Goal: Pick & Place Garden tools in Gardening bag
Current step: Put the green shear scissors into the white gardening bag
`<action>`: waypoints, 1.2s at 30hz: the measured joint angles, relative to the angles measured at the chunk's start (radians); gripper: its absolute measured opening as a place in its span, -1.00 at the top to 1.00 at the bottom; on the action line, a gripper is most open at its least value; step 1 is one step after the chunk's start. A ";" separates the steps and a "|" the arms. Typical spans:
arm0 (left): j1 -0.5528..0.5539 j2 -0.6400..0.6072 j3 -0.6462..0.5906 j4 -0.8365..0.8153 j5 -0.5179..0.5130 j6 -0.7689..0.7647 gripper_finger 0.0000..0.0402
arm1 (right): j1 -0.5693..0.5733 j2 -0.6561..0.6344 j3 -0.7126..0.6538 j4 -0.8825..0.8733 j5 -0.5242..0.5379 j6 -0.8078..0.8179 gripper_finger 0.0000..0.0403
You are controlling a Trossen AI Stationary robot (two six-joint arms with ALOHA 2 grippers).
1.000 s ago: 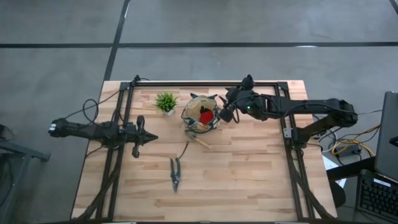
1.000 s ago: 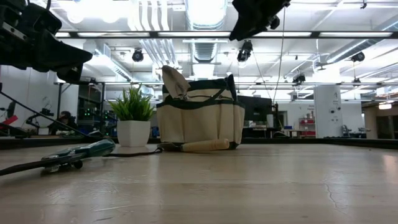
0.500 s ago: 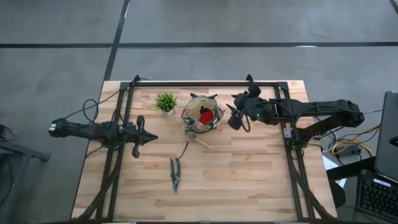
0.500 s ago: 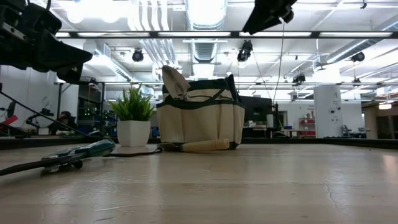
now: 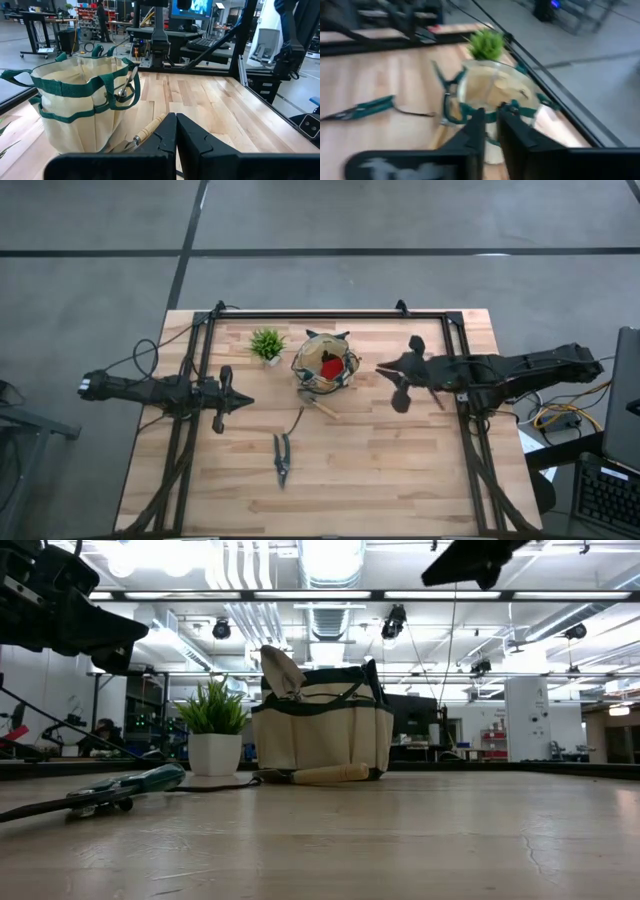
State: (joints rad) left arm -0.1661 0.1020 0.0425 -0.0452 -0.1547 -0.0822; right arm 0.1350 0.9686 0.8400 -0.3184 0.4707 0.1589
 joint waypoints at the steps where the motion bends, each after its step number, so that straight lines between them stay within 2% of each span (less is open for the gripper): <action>1: 0.000 0.000 0.000 0.000 0.000 0.000 0.95 | 0.003 -0.030 -0.033 0.032 -0.025 -0.021 0.88; 6: 0.000 0.000 0.000 0.000 0.000 0.000 0.95 | 0.005 -0.171 -0.183 0.151 -0.087 -0.054 0.94; 12: 0.000 0.000 0.000 0.000 0.000 0.000 0.95 | 0.003 -0.336 -0.332 0.176 -0.087 -0.071 0.94; 18: 0.000 0.000 0.000 0.000 0.000 0.000 0.95 | 0.003 -0.480 -0.469 0.206 -0.138 -0.059 0.94; 30: 0.000 0.000 0.000 0.000 0.000 0.000 0.95 | 0.003 -0.672 -0.652 0.297 -0.267 -0.060 0.94; 36: 0.000 0.000 0.000 0.000 0.000 0.000 0.95 | 0.003 -0.748 -0.723 0.357 -0.273 -0.061 0.94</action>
State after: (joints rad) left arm -0.1661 0.1020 0.0425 -0.0452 -0.1547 -0.0822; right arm 0.1379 0.2205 0.1166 0.0389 0.1974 0.0978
